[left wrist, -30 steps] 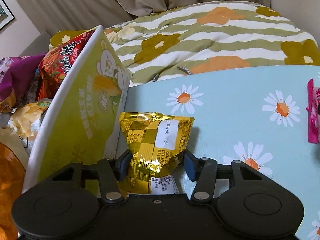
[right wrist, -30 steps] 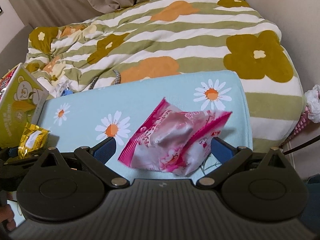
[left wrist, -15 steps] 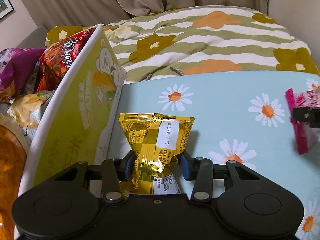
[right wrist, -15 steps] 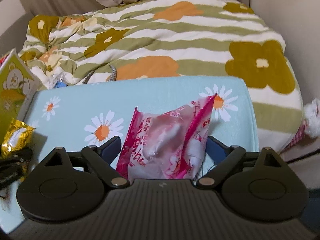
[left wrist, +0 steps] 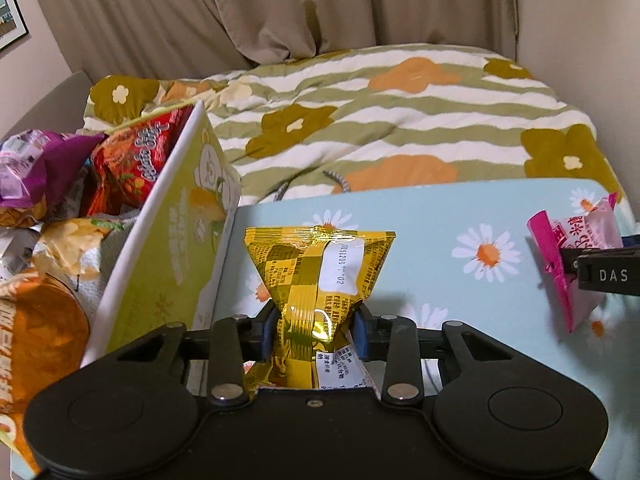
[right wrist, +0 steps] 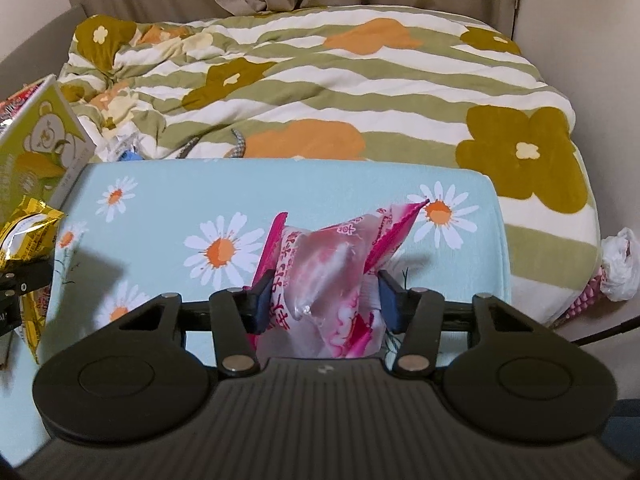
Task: Organize snacks
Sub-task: 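Carry both bags over the yellow box and release them inside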
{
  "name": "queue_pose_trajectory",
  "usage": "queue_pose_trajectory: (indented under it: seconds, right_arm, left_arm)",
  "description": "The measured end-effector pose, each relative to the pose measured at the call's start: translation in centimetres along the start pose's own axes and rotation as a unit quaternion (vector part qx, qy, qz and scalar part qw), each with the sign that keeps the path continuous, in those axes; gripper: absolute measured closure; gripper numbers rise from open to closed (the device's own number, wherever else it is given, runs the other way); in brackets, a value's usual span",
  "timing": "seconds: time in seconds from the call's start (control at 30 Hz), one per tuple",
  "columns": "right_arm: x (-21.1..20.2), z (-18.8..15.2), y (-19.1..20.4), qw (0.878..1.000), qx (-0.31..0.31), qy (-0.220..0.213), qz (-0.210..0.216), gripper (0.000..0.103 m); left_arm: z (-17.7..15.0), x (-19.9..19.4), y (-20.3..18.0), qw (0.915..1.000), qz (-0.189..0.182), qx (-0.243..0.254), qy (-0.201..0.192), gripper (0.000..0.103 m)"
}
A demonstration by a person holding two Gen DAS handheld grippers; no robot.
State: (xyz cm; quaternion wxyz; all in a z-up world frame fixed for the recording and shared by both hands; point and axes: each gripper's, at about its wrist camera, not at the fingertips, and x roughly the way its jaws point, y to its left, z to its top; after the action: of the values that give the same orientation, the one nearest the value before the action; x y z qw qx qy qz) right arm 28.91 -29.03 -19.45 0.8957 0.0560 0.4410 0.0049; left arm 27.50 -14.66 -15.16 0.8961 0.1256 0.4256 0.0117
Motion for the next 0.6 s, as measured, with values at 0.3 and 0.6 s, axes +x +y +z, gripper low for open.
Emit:
queue_pose_trajectory:
  seconds: [0.3, 0.6]
  right_arm:
    - [-4.6, 0.6, 0.9, 0.999, 0.006, -0.034, 0.015, 0.037]
    - [-11.6, 3.5, 4.4, 0.993, -0.002, -0.098, 0.064, 0.037]
  left_arm:
    - [1.1, -5.2, 0.9, 0.9981, -0.023, -0.018, -0.054, 0.063]
    - [2.1, -13.2, 5.3, 0.9890, -0.038, -0.051, -0.134, 0.063]
